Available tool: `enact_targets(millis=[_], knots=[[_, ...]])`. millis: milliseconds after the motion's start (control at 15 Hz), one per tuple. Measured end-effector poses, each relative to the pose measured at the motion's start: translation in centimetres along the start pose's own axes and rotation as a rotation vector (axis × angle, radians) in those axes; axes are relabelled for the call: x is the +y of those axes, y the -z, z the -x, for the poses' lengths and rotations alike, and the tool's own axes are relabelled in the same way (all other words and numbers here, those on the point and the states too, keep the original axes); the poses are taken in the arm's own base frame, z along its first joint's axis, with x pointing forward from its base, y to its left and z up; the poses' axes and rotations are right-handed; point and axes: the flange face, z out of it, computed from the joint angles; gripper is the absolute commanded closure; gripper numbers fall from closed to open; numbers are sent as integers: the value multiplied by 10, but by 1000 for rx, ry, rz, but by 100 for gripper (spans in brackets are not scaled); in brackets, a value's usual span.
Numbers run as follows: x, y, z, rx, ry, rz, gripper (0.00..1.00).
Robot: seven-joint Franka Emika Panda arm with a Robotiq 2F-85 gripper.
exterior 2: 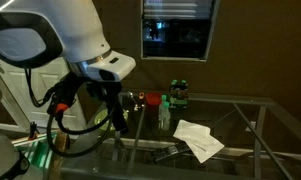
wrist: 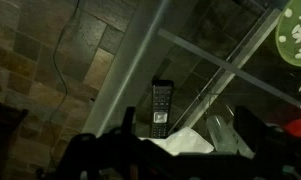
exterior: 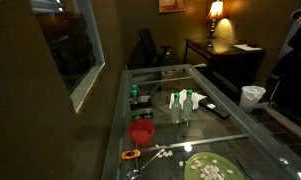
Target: Put one of the bottles in the bottle carrier
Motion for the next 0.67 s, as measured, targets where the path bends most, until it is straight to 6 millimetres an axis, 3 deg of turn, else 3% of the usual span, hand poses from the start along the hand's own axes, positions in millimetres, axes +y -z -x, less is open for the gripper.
enact_targets(millis=[667], knots=[[-1, -9, 4, -24, 1, -3, 0]])
